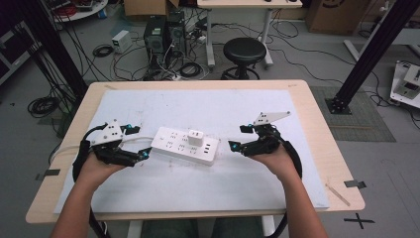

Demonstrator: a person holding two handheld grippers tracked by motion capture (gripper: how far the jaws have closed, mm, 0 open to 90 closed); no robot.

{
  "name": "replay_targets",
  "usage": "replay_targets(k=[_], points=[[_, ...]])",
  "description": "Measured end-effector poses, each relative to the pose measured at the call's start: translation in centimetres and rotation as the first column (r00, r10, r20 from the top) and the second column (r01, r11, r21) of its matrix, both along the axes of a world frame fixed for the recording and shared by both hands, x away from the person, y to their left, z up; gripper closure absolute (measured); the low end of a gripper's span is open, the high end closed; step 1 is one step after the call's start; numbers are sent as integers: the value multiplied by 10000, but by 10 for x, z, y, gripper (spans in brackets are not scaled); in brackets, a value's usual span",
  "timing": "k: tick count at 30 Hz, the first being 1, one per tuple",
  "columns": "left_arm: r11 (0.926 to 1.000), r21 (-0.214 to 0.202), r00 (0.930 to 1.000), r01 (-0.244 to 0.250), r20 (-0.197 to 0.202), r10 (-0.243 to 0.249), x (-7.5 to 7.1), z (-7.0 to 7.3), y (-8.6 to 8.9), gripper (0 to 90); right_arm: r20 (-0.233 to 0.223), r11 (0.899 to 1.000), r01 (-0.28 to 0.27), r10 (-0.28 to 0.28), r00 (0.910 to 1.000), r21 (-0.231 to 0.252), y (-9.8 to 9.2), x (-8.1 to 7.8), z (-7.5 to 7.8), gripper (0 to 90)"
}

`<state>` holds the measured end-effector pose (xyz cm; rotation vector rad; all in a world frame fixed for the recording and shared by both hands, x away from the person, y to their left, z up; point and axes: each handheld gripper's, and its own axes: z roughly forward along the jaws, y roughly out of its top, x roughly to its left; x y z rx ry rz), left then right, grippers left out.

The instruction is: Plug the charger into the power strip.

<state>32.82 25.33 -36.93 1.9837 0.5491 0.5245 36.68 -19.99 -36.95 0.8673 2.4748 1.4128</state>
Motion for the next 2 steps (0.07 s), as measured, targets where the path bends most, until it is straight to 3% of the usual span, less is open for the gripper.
replay_targets(k=[2], points=[[10000, 18, 10000, -7, -38, 7, 0, -1, -1, 176, 63, 10000, 45, -45, 10000, 0, -1, 0, 1, 203]])
